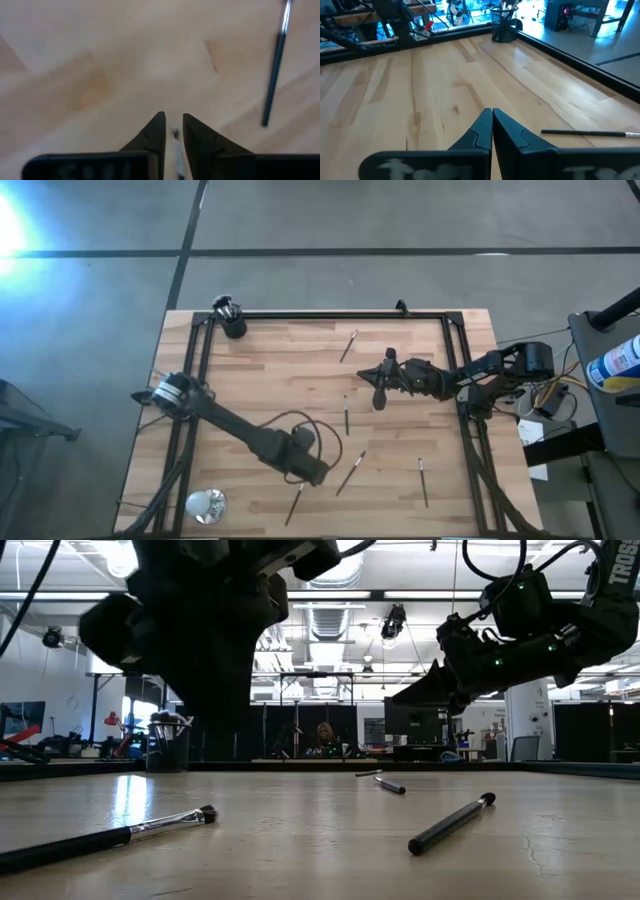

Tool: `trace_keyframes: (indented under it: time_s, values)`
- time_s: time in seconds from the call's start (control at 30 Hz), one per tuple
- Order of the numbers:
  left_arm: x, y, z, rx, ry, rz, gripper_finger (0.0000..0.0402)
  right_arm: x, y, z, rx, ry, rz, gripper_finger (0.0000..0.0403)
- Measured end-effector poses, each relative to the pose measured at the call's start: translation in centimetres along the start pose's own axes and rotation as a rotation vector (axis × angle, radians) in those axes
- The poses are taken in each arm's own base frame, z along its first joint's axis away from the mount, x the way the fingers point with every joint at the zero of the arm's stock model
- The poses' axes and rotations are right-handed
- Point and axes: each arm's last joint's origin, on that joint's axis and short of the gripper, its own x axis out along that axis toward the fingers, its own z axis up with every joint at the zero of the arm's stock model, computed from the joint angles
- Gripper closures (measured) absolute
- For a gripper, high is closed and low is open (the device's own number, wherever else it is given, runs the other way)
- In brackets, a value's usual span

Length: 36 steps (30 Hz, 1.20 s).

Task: Put items in baskets/containers
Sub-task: Put the black eyeshadow brush into the black pen holder

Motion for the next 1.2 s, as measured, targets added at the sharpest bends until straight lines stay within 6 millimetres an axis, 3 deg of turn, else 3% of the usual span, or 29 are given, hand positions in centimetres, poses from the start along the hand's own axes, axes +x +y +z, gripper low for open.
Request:
trace_keyframes:
  time_s: [0.27, 0.63, 0.8, 1.07, 1.2]
  values:
    - [2.0, -1.1, -2.0, -0.045, 0.042, 0.04, 0.03, 0.0, 0.4, 0.0, 0.025, -0.001, 0.016, 0.0394]
    - [3.4, -1.0, -2.7, -0.062, 0.045, 0.063, 0.0296, -0.3, 2.0, -0.2, 0.014, 0.0, 0.08, 0.0394]
    - [4.1, -0.3, -3.5, -0.096, 0.055, 0.076, 0.0317, -0.4, 2.5, -0.3, 0.008, 0.002, 0.095, 0.0394]
    - [4.2, -0.1, -4.1, -0.083, -0.024, 0.067, 0.0393, -0.4, 2.6, -0.1, 0.004, -0.014, 0.083, 0.0394]
    - [3.6, -0.1, -4.1, -0.056, -0.062, 0.057, 0.0399, -0.4, 2.6, -0.1, 0.006, -0.016, 0.086, 0.0394]
